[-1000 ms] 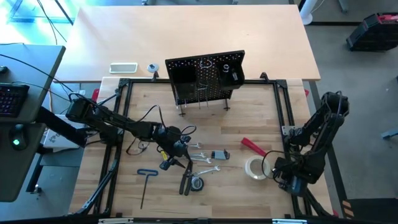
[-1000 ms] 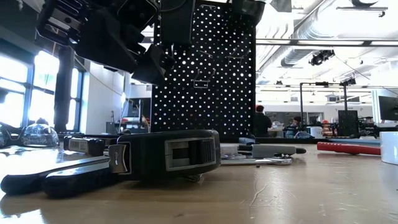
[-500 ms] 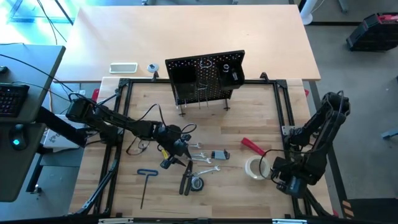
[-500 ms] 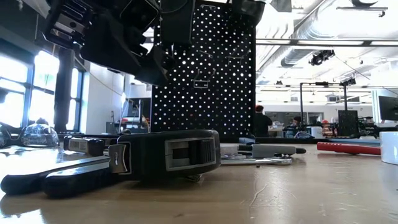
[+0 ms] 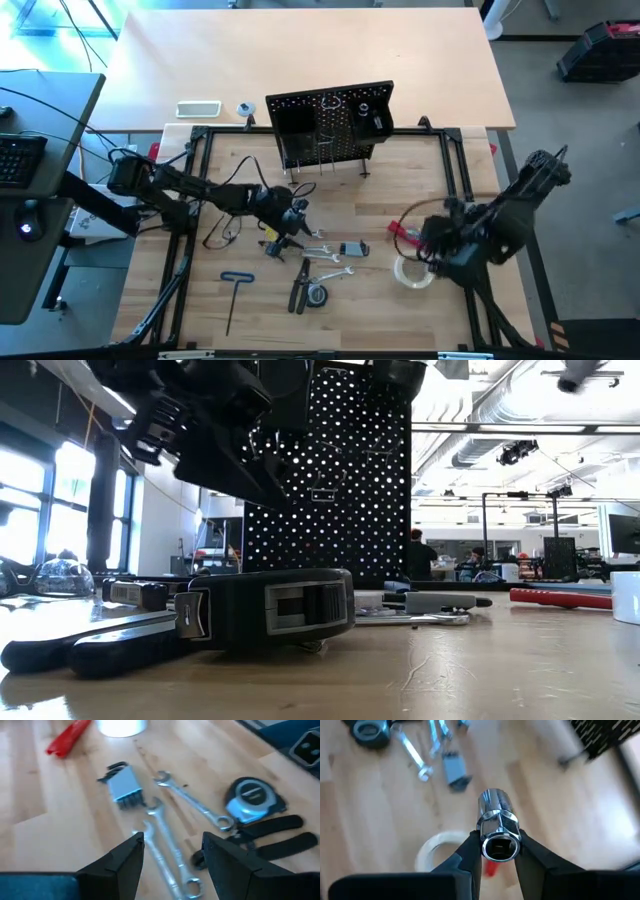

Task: Hang tools onto peg board
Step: Put the right silver socket into the black bin on the pegboard

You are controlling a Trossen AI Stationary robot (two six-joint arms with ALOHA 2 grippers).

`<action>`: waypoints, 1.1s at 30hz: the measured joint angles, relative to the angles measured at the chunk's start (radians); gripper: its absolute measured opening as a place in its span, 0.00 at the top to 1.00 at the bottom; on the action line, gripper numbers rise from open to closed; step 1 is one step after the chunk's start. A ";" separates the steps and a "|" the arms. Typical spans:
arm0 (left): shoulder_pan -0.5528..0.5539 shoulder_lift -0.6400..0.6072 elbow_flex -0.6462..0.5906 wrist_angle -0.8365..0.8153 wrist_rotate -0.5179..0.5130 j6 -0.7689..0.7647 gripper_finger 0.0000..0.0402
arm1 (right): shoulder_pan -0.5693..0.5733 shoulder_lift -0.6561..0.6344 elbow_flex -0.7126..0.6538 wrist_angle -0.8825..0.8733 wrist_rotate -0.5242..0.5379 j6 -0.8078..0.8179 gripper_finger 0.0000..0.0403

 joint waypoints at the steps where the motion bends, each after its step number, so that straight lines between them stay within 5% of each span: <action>1: 0.013 0.000 0.000 0.000 -0.009 0.005 0.52 | -0.030 0.000 0.032 -0.016 0.011 -0.055 0.80; 16: 0.188 0.000 0.000 0.042 -0.033 -0.329 0.52 | -0.443 -0.001 0.553 0.070 -0.001 -0.607 0.80; 24: 0.196 0.000 0.000 0.038 -0.024 -0.526 0.52 | -0.701 0.030 0.684 0.283 -0.226 -0.746 0.80; 33: 0.196 0.000 0.000 0.039 -0.019 -0.564 0.52 | -0.889 0.169 0.770 0.236 -0.423 -0.864 0.80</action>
